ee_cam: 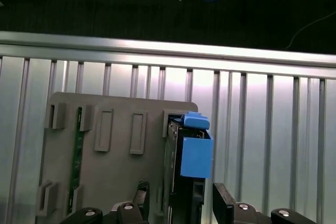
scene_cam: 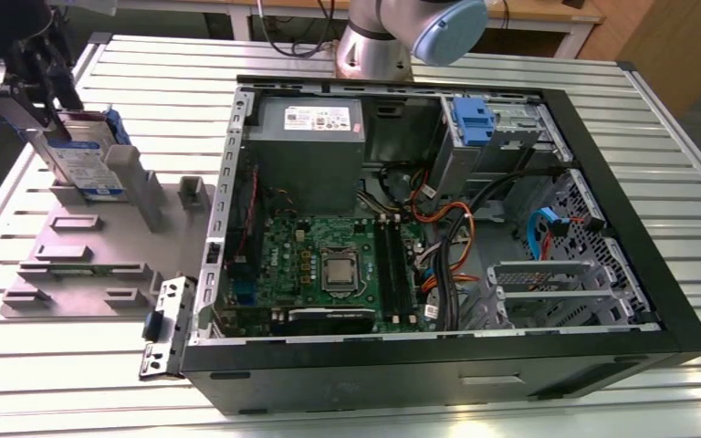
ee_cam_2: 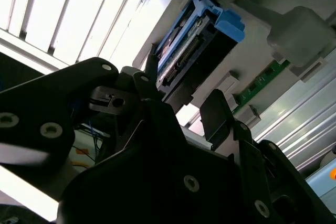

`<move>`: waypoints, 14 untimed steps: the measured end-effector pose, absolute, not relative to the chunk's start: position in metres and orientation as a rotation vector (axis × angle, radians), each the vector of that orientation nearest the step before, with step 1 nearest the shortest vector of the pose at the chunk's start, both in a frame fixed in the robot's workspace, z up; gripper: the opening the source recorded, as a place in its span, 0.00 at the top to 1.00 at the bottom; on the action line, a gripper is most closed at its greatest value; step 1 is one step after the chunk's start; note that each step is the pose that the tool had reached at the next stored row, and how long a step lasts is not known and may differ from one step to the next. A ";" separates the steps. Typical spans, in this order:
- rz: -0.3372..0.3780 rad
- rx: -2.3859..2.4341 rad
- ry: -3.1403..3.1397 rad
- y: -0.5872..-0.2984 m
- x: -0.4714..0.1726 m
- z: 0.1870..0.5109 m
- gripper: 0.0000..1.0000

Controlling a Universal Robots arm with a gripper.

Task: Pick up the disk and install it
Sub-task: 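Pick up the disk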

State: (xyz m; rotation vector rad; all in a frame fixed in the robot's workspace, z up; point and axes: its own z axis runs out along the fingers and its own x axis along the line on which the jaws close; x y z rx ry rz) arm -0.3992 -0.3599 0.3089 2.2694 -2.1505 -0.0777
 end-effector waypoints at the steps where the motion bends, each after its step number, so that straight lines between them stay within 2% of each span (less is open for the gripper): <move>1: -0.078 2.270 -2.149 -0.360 -0.399 0.308 0.41; 14: -0.080 2.274 -2.148 -0.359 -0.399 0.303 0.41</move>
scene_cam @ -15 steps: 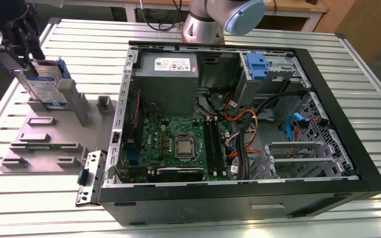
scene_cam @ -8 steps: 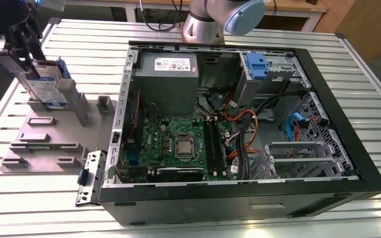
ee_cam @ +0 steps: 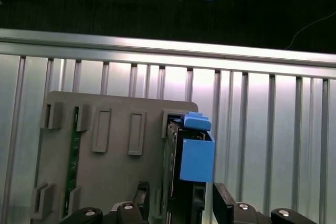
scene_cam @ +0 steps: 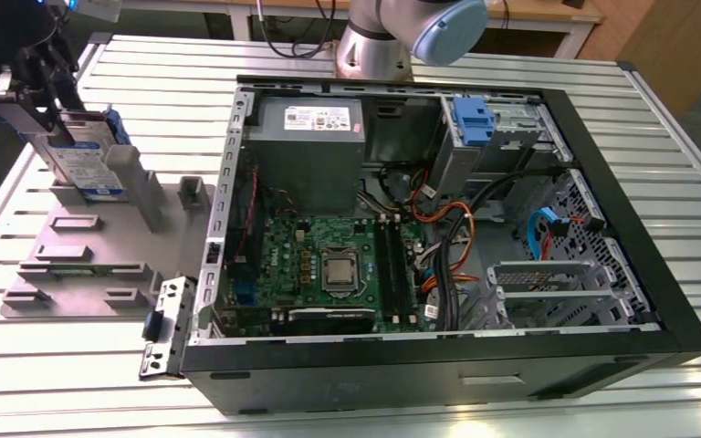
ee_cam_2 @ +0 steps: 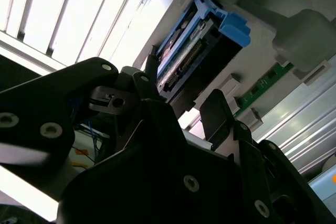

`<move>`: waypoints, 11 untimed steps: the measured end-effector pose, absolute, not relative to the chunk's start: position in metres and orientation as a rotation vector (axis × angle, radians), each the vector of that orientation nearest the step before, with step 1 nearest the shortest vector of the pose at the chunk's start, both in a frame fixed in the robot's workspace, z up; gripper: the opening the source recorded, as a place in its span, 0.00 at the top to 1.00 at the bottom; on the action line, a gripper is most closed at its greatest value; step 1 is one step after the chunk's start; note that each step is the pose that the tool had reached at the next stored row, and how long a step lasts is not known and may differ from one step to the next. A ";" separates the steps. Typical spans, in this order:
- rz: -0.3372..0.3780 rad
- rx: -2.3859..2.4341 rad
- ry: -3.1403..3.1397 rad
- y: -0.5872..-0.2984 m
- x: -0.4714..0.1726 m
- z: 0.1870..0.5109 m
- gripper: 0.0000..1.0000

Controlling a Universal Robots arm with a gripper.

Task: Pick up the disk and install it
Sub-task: 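Pick up the disk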

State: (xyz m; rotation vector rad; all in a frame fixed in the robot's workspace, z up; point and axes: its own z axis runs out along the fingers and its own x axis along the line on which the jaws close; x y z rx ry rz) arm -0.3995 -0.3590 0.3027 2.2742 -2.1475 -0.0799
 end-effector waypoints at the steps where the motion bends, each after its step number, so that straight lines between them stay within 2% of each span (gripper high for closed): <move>1: -0.080 2.274 -2.147 -0.359 -0.400 0.303 0.41; 9: -0.080 2.274 -2.147 -0.358 -0.400 0.303 0.41; 10: -0.080 2.274 -2.147 -0.358 -0.400 0.303 0.42; 11: -0.080 2.274 -2.147 -0.358 -0.400 0.303 0.49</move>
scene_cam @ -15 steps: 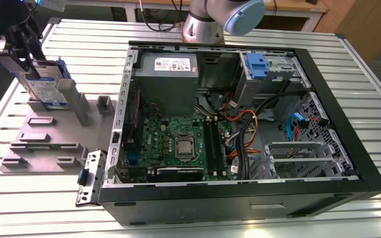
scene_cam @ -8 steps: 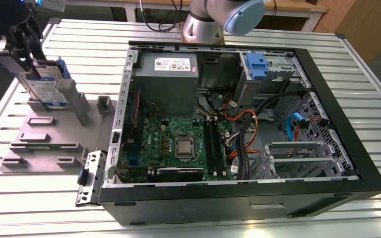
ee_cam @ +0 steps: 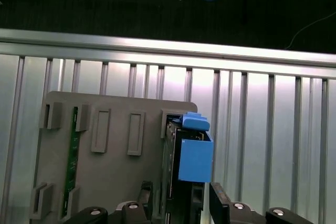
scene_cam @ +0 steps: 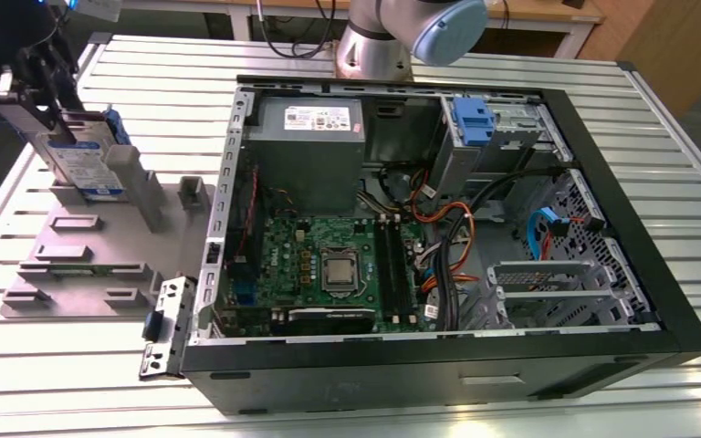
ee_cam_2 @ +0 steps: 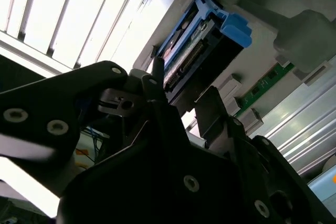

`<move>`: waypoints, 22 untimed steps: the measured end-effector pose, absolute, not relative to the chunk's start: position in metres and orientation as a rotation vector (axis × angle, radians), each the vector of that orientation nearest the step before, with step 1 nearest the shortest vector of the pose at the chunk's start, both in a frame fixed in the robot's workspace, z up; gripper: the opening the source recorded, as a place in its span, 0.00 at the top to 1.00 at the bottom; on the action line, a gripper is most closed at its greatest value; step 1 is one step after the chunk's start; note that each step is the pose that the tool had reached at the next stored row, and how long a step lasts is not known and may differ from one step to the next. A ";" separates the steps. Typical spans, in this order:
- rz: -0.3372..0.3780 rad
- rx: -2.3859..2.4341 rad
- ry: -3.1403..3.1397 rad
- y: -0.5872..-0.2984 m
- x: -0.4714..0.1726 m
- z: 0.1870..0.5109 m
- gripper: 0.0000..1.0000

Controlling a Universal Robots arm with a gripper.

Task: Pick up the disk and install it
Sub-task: 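Pick up the disk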

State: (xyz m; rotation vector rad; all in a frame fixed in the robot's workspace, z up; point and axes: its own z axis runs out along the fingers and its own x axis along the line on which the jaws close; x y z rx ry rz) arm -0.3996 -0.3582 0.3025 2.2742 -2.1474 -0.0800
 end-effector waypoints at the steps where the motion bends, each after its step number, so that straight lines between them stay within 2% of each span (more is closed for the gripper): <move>1: -0.080 2.274 -2.147 -0.358 -0.400 0.303 0.49; 2: -0.080 2.274 -2.147 -0.358 -0.400 0.303 0.55; 3: -0.080 2.274 -2.147 -0.358 -0.400 0.303 0.55; 4: -0.080 2.274 -2.147 -0.358 -0.400 0.303 0.61; 22: -0.066 2.258 -2.151 -0.358 -0.400 0.303 0.61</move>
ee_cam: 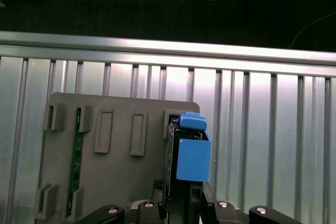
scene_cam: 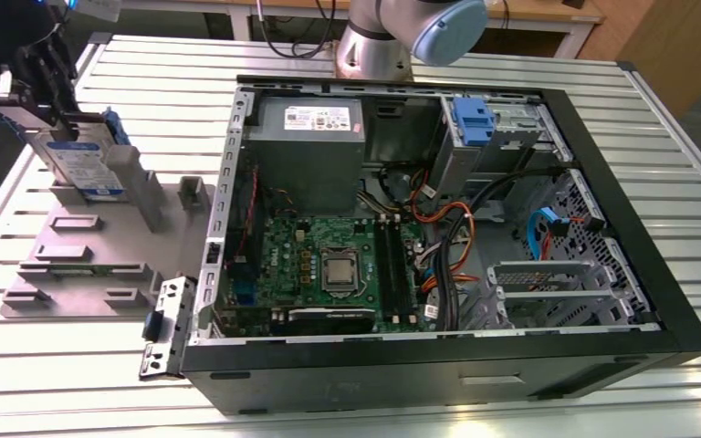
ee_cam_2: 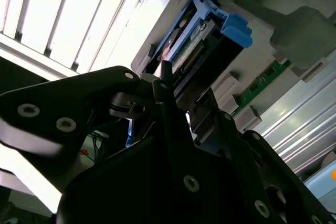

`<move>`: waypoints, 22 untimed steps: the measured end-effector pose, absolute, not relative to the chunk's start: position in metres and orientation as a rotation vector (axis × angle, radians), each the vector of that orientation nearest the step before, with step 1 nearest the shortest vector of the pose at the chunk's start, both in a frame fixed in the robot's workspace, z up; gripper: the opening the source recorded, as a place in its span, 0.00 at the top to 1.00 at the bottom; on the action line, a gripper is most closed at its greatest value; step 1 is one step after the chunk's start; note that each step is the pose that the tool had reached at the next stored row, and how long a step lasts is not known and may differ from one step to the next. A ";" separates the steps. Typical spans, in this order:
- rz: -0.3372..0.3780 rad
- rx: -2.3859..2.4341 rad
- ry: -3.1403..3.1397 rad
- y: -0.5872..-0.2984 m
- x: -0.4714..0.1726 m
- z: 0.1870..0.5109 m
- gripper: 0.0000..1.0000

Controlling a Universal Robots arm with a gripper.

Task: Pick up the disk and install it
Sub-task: 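Pick up the disk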

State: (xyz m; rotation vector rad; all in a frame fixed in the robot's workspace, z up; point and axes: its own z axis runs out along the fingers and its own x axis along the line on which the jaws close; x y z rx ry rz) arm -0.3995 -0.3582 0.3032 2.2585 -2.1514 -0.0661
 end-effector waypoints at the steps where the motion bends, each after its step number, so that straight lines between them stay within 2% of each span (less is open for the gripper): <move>1: -0.069 2.260 -2.153 -0.358 -0.400 0.303 0.61; 22: -0.083 2.243 -2.183 -0.358 -0.400 0.305 0.61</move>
